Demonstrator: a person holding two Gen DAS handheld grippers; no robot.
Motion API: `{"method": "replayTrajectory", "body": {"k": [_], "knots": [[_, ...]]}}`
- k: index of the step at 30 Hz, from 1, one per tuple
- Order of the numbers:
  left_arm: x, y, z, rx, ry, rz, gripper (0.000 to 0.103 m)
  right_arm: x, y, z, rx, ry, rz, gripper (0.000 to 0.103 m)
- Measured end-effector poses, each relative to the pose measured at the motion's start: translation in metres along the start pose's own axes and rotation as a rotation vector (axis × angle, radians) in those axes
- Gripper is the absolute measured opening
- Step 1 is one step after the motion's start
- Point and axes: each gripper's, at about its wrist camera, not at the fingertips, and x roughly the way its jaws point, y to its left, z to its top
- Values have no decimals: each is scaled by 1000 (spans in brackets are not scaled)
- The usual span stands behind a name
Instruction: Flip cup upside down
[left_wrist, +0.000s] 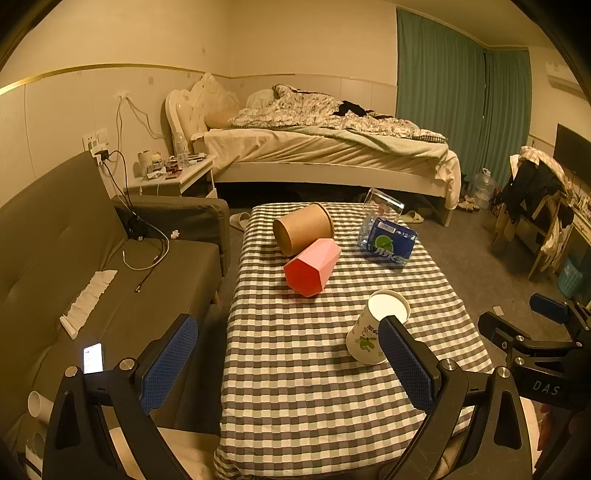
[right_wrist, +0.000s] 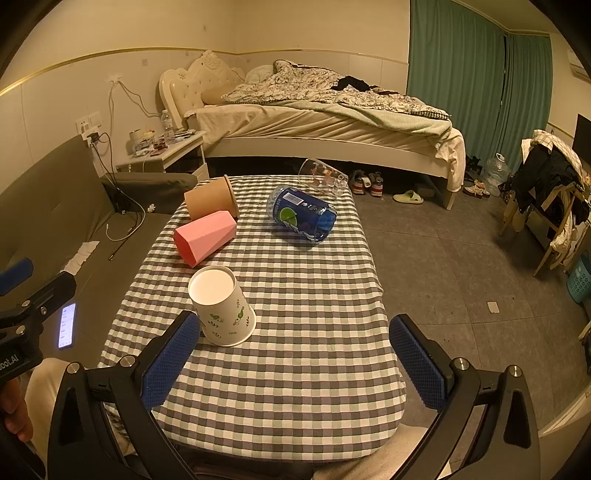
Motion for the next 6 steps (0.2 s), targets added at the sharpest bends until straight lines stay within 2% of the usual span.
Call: {"method": "replayTrajectory", "body": {"k": [6], "knots": [[-1,1,0,0,-18,-1,101,-1,2,0,-4,2,2,103]]}}
